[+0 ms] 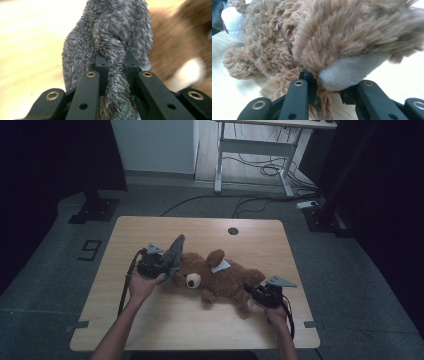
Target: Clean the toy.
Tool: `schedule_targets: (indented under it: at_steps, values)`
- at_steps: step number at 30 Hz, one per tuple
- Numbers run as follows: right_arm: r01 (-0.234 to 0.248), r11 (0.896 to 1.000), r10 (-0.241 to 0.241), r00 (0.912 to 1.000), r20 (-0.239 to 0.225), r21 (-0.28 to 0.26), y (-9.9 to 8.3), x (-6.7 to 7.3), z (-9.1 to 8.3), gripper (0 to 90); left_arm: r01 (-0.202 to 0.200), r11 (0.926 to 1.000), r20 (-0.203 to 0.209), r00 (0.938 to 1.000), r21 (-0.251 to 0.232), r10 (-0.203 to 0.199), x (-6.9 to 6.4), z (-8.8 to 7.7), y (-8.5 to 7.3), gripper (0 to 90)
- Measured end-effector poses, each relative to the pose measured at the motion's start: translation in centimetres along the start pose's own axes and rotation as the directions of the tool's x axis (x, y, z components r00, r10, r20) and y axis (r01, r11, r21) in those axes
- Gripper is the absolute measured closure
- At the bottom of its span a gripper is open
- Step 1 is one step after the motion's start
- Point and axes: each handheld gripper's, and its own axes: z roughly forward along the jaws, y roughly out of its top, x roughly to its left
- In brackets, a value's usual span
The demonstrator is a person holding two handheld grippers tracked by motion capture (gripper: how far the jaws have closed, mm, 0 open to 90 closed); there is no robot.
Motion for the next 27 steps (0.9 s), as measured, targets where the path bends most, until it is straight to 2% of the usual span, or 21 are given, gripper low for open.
schedule_targets:
  at_steps: [4, 7, 11, 13, 14, 16, 18, 22, 27]
  values:
    - [0.002, 1.0, -0.002, 1.0, 0.0, 0.001, 0.0, 0.0, -0.1, 71.5, -0.052, 0.9978, 0.048, 0.9974, -0.04, 0.054, -2.9, -0.3, 2.4, 78.4]
    - [0.001, 1.0, -0.001, 1.0, 0.001, -0.002, 0.1, 0.1, -0.1, 71.5, -0.056, 0.9973, 0.084, 0.9947, -0.048, 0.06, -4.4, 0.5, 3.4, 78.3]
    - [0.002, 1.0, -0.002, 1.0, -0.002, -0.002, 0.0, 0.0, -0.1, 71.4, -0.066, 0.9978, 0.09, 0.9938, 0.006, 0.065, -5.4, 3.0, 3.5, 78.3]
    - [0.001, 1.0, -0.001, 1.0, -0.003, -0.005, 0.0, 0.1, -0.1, 71.5, -0.067, 0.997, 0.078, 0.9948, 0.037, 0.064, -5.2, 4.3, 2.9, 78.3]
    - [0.005, 1.0, -0.005, 1.0, -0.007, -0.008, 0.0, 0.1, -0.1, 71.4, -0.055, 0.9979, 0.084, 0.9952, 0.034, 0.052, -4.9, 4.6, 2.6, 78.3]
    - [0.007, 1.0, -0.007, 1.0, -0.006, -0.009, 0.1, 0.2, -0.1, 71.4, -0.013, 0.9997, 0.115, 0.9933, 0.018, 0.011, -4.1, 4.5, 2.0, 78.3]
    - [0.009, 1.0, -0.009, 0.9999, -0.009, -0.009, 0.1, 0.2, -0.1, 71.4, -0.008, 0.9998, 0.113, 0.9935, 0.017, 0.006, -3.6, 4.0, 1.8, 78.3]
    - [0.009, 1.0, -0.009, 0.9999, -0.007, -0.007, 0.1, 0.2, -0.1, 71.4, 0.002, 0.9999, 0.053, 0.9986, 0.016, -0.003, -2.0, 2.7, 1.1, 78.3]
    - [0.004, 1.0, -0.004, 1.0, -0.004, -0.004, 0.0, 0.3, 0.0, 71.5, 0.02, 0.9987, -0.012, 0.9997, 0.046, -0.019, 0.2, 2.2, -1.1, 78.4]
